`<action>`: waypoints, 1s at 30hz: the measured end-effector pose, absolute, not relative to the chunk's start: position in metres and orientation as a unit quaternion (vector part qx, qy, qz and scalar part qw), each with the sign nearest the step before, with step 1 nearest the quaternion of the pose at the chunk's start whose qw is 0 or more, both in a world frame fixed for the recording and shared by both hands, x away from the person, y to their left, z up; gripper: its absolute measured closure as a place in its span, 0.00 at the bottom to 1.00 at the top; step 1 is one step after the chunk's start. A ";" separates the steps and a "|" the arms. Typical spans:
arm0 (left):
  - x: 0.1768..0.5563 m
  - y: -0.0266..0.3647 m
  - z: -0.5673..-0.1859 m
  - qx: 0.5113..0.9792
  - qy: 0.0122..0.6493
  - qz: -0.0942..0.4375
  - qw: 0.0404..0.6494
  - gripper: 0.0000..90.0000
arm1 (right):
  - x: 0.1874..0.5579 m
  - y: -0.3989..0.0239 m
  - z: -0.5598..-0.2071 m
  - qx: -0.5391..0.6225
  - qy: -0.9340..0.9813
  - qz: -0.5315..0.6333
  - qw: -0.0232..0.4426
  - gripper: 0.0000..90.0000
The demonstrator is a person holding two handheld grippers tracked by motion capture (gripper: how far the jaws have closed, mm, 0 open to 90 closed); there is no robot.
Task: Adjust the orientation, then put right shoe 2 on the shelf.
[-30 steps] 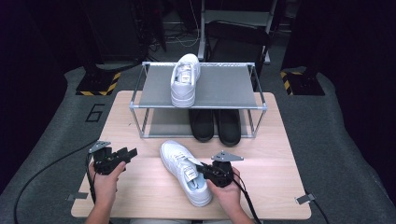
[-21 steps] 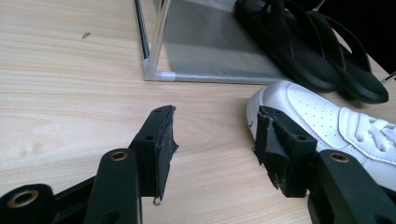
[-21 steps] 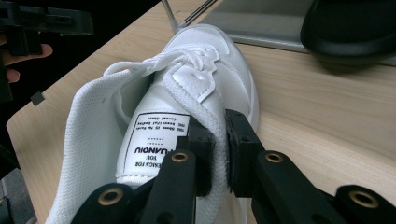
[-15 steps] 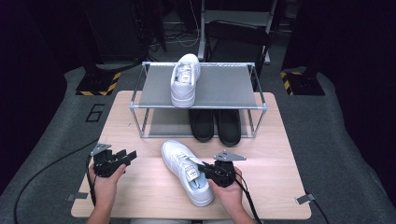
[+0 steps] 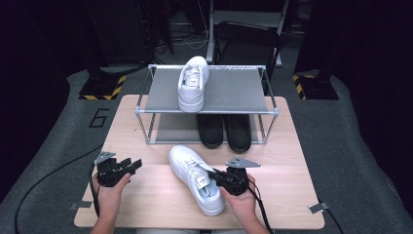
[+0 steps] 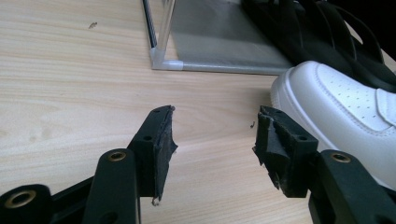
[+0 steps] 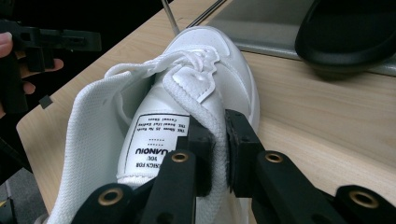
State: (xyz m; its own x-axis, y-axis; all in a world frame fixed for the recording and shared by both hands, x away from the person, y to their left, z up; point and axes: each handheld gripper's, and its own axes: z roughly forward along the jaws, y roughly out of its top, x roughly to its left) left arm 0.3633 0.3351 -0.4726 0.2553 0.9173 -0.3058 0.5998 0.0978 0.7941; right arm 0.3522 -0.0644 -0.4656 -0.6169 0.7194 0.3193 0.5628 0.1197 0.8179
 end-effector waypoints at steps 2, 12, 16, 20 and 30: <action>0.363 0.336 -0.473 0.652 0.585 0.169 0.451 0.51 | 0.352 -0.066 -0.464 0.432 0.742 0.508 0.076 0.91; 0.361 0.338 -0.474 0.650 0.587 0.171 0.452 0.51 | 0.350 -0.075 -0.457 0.441 0.737 0.505 0.082 0.91; 0.361 0.338 -0.474 0.650 0.587 0.170 0.452 0.51 | 0.348 -0.080 -0.454 0.444 0.733 0.509 0.084 0.91; 0.361 0.338 -0.475 0.648 0.586 0.176 0.454 0.51 | 0.347 -0.084 -0.450 0.443 0.732 0.512 0.083 0.91; 0.359 0.340 -0.479 0.651 0.588 0.172 0.448 0.51 | 0.349 -0.096 -0.435 0.437 0.733 0.514 0.085 0.91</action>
State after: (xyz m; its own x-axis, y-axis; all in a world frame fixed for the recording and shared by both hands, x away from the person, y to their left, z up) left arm 0.3592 0.3397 -0.4787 0.2485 0.9204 -0.3020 0.6116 0.0927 0.7857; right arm 0.3489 -0.0959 -0.4347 -0.6030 0.7286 0.3249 0.5531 0.0883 0.8284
